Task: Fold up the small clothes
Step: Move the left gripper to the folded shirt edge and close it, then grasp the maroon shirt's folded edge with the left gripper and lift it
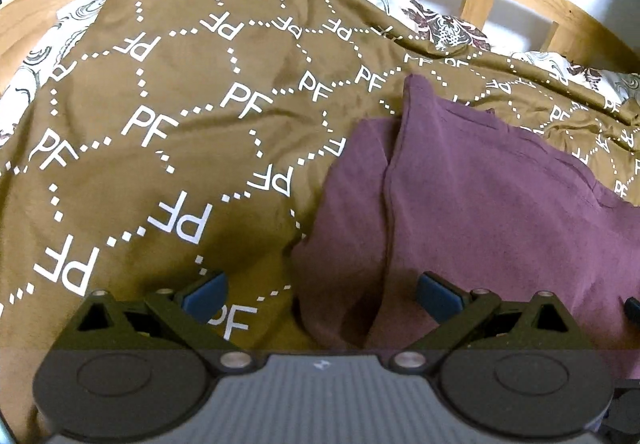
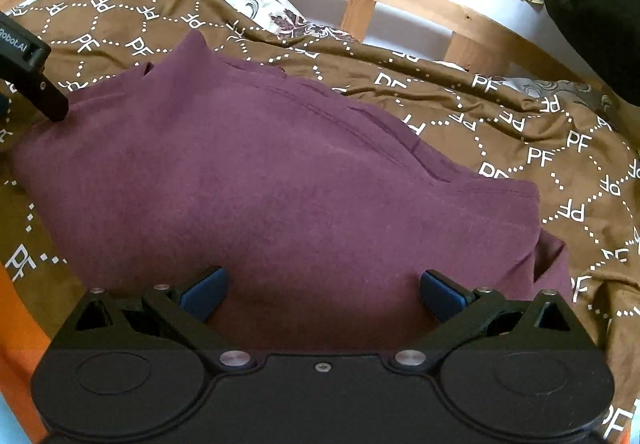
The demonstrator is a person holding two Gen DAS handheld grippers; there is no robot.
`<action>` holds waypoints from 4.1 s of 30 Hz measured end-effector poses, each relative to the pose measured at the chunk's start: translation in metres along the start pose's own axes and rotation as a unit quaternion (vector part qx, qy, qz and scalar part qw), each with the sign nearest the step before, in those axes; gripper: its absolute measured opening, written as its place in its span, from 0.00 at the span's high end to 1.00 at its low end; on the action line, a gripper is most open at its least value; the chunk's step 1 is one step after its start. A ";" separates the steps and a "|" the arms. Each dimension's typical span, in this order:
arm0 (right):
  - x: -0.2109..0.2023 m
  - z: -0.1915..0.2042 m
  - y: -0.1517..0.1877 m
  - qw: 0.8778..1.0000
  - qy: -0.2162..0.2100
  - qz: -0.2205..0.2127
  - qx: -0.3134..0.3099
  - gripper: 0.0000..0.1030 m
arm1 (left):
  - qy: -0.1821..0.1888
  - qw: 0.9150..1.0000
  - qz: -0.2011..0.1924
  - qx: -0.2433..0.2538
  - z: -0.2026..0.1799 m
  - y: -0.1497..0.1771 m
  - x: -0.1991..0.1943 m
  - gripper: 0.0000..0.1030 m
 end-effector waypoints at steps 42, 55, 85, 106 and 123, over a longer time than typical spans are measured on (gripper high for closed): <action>0.006 -0.005 0.002 0.999 -0.020 0.011 0.032 0.01 | 0.076 0.994 0.069 -0.027 -0.006 -0.009 0.050 0.01; 0.006 -0.007 0.003 0.999 -0.024 0.013 0.037 0.01 | 0.129 0.981 0.075 -0.122 0.021 -0.004 0.038 0.40; 0.007 -0.008 0.003 0.999 -0.027 0.014 0.042 0.01 | 0.069 0.994 0.051 -0.061 0.009 -0.017 0.041 0.28; 0.004 -0.008 -0.001 0.999 -0.024 0.016 0.036 0.01 | 0.096 0.994 0.018 -0.045 0.000 -0.016 0.012 0.81; -0.053 -0.122 -0.022 0.973 0.000 -0.025 0.230 0.01 | 0.130 0.981 -0.069 0.124 -0.166 -0.057 -0.101 0.85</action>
Point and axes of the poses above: each gripper's, at about its wrist camera, not at the fingertips, and x roughly the way its jaws point, z to its left, y to its underside, the point moved 5 cm from there along x, roughly the way its jaws point, and after that the axes turned 4 degrees about x, right-handed, at the moved point
